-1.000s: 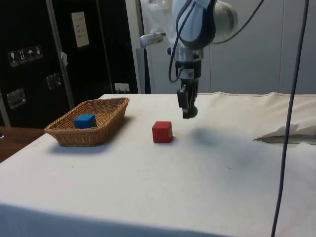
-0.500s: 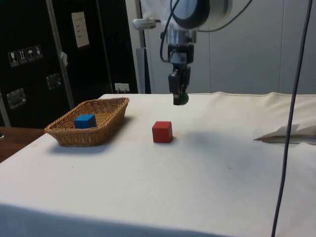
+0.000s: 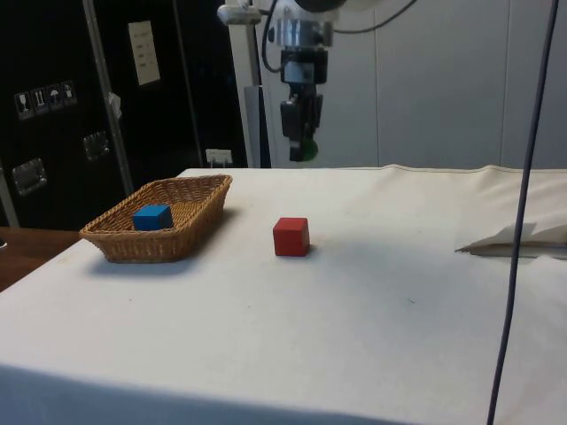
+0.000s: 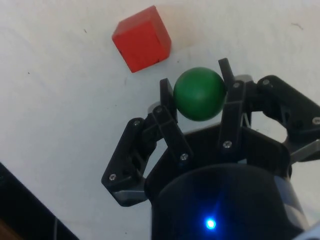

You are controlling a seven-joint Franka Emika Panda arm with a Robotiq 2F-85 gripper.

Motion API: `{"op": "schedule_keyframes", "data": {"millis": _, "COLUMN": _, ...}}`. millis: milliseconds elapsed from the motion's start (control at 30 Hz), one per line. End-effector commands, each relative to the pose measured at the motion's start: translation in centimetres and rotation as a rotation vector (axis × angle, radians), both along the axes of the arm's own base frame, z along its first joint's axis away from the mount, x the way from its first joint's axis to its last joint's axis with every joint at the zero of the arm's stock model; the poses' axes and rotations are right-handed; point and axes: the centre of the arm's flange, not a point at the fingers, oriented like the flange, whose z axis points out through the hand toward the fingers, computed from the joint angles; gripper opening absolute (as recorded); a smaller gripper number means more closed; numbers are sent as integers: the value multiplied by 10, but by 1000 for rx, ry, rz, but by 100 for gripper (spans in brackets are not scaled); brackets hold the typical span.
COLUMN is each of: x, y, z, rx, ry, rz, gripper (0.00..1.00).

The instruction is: Place all non-red objects into the basket.

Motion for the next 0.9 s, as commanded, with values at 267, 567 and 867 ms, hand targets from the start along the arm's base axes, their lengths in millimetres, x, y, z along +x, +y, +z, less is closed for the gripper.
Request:
{"op": "schedule_keyframes", "data": {"millis": 267, "x": 27, "y": -7, "z": 21, "rx": -2, "ry": 19, "rz": 2, "gripper": 0}}
{"op": "schedule_keyframes", "data": {"millis": 567, "x": 54, "y": -11, "z": 34, "rx": -18, "ry": 27, "rz": 7, "gripper": 0}}
{"op": "schedule_keyframes", "data": {"millis": 867, "x": 82, "y": -12, "z": 33, "rx": -31, "ry": 26, "rz": 2, "gripper": 0}}
